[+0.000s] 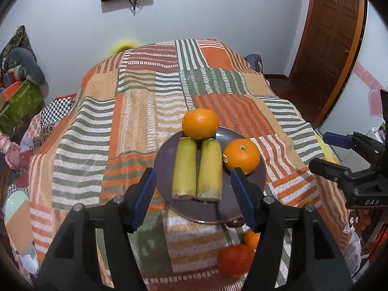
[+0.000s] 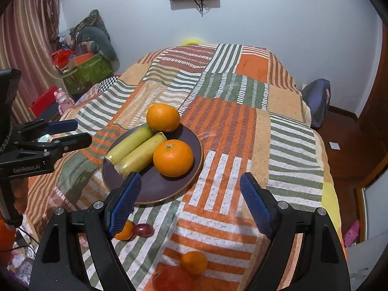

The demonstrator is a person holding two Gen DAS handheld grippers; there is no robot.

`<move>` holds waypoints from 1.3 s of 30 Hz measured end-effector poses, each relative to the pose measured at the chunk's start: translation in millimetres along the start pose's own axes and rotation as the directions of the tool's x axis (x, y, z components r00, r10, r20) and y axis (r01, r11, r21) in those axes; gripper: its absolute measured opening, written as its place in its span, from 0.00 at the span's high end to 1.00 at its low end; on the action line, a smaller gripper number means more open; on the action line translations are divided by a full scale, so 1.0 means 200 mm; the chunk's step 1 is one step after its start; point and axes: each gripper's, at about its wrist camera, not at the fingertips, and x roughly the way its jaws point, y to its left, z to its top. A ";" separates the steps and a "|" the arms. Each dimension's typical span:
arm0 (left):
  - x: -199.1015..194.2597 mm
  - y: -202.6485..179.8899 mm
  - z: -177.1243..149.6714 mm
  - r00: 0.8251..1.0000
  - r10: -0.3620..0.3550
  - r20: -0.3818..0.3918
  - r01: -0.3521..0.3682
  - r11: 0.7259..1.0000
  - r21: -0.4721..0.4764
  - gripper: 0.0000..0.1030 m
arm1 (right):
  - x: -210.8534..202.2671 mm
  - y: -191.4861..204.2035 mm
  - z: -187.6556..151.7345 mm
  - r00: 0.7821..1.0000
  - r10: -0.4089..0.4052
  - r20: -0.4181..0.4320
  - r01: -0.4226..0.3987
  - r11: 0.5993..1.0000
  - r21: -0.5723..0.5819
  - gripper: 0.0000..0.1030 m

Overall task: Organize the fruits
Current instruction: 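Lift both grippers away from the plate toward the tomatoes, then grasp a red tomato with the left gripper while the right gripper grasps another tomato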

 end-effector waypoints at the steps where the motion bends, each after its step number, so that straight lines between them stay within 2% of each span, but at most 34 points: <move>1: -0.01 0.00 -0.01 1.000 -0.002 0.000 0.002 1.000 -0.003 0.38 | 0.00 0.00 0.00 1.000 -0.002 0.001 0.002 1.000 0.000 0.21; 8: -0.06 -0.03 -0.11 0.999 -0.038 -0.022 0.037 0.999 -0.026 0.35 | -0.05 0.01 -0.08 1.000 -0.010 0.008 0.010 1.000 0.026 0.21; 20: -0.06 -0.13 -0.39 0.986 -0.090 -0.143 0.089 0.996 -0.019 0.34 | -0.12 0.03 -0.37 0.996 -0.016 -0.082 0.023 0.996 0.087 0.21; 26: -0.02 -0.18 -0.47 0.976 -0.111 -0.187 0.109 0.994 -0.024 0.34 | -0.09 0.06 -0.50 0.990 -0.014 -0.137 0.028 0.994 0.106 0.21; 33: 0.05 -0.21 -0.50 0.973 -0.102 -0.209 0.102 0.995 -0.010 0.34 | -0.07 0.06 -0.55 0.988 0.002 -0.153 0.017 0.993 0.120 0.22; 37: 0.09 -0.22 -0.51 0.971 -0.100 -0.215 0.102 0.995 -0.006 0.35 | -0.04 0.06 -0.56 0.984 0.028 -0.178 -0.005 0.992 0.127 0.40; 39: 0.10 -0.23 -0.51 0.972 -0.102 -0.213 0.104 0.995 -0.005 0.39 | -0.03 0.06 -0.56 0.983 0.031 -0.183 -0.008 0.992 0.128 0.46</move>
